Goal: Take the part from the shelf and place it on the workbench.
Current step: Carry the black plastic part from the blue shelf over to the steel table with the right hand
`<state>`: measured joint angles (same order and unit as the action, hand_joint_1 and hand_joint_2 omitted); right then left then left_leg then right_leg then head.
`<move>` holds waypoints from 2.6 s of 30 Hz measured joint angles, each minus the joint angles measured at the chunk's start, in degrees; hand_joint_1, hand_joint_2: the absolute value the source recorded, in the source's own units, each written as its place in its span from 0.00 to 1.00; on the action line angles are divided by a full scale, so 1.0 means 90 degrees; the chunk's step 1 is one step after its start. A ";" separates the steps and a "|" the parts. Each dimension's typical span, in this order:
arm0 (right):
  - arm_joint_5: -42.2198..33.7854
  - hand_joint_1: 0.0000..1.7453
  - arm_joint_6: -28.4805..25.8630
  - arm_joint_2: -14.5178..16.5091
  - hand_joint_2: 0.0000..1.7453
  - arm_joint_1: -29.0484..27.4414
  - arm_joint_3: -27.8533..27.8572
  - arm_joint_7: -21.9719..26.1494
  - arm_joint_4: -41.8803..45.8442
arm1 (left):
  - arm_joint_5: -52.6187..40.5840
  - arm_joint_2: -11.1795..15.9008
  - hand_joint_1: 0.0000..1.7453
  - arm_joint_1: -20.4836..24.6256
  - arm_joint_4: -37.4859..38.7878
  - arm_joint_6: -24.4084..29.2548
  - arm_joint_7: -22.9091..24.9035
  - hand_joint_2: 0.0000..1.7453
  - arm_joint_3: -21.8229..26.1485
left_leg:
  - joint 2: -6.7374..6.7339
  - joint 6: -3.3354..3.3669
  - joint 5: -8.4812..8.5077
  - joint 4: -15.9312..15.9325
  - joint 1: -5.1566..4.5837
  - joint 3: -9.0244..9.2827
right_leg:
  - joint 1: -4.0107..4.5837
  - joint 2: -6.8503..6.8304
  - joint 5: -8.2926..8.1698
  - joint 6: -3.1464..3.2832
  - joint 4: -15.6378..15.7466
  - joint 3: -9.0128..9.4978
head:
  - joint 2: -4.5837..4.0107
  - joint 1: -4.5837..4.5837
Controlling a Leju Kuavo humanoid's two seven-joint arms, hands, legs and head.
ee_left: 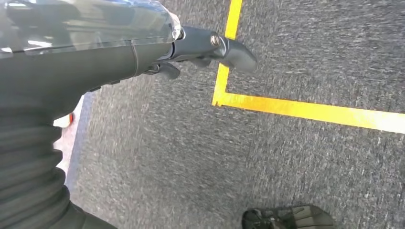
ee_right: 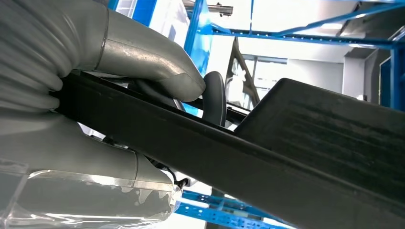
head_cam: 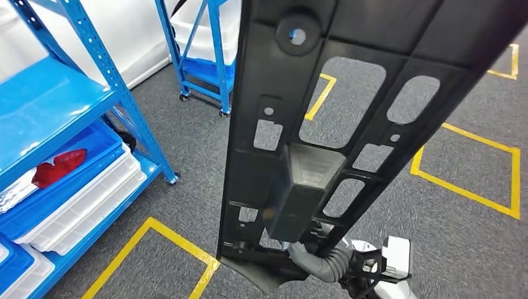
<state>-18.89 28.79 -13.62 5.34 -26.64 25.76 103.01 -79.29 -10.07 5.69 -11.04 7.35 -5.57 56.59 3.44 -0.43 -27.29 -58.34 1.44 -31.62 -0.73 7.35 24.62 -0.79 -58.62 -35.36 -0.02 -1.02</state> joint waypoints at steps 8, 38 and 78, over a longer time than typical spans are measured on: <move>0.0001 1.00 0.0299 -0.0035 1.00 -0.0108 0.0113 0.0226 -0.0036 | 0.0120 0.0013 0.00 -0.0051 0.0000 0.0052 -0.0032 1.00 -0.0002 | -0.0662 0.0170 -0.0009 0.0065 -0.0065 0.0052 | -0.0006 -0.0801 0.0682 -0.0109 -0.1772 -0.0884 | 0.0000 0.0001; 0.0523 1.00 0.0606 0.0783 1.00 -0.0714 0.0479 0.0141 0.0466 | 0.0620 0.0319 0.00 0.0002 -0.0002 0.0135 -0.0126 1.00 0.0473 | -0.0588 0.0198 0.0039 0.0083 -0.0106 0.0005 | 0.0018 -0.0773 0.0841 -0.0052 -0.1796 -0.0834 | 0.0000 0.0001; 0.0228 1.00 0.0797 0.0949 1.00 -0.0141 0.0571 -0.0366 0.0345 | 0.0811 0.0177 0.00 0.0031 -0.0002 0.0162 -0.0171 1.00 0.0585 | -0.0957 -0.0060 -0.0163 0.0024 -0.0102 0.0138 | 0.0137 -0.1031 0.0121 0.0207 0.0148 0.0187 | 0.0000 0.0001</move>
<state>-16.84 35.96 -5.08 4.07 -21.51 22.47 106.12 -71.99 -8.47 5.97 -11.06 8.81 -7.10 61.85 -5.18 -0.97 -28.75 -58.13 0.52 -30.39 0.50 -1.93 25.71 1.08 -57.28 -33.68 -0.02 -1.01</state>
